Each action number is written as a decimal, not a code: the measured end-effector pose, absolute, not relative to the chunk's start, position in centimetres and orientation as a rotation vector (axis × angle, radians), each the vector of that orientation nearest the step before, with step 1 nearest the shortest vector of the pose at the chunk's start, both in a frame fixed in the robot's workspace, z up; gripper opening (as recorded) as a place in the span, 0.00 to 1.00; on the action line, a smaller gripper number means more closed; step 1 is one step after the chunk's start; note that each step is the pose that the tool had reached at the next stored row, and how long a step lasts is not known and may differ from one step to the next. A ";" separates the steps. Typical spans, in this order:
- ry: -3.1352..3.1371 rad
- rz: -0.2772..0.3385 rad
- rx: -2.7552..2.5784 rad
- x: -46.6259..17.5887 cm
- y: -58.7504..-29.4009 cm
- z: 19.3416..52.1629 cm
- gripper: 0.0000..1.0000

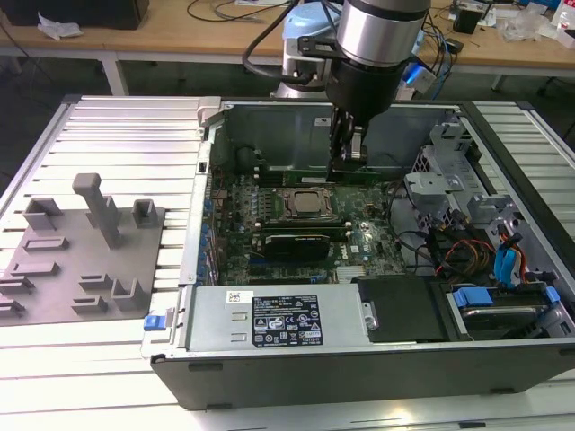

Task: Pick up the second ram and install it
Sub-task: 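Insert the second ram into the second slot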

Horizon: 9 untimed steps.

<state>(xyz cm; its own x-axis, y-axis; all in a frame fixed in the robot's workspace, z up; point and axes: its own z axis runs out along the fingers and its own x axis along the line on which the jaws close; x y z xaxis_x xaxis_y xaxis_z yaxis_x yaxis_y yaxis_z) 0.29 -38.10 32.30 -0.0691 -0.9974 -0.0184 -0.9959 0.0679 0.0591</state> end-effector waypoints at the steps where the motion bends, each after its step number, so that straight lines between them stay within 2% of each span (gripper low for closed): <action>1: -2.276 -0.087 2.125 0.3 -38.1 32.2 0.13; 9: -2.276 -0.087 2.125 0.3 -38.1 31.6 0.13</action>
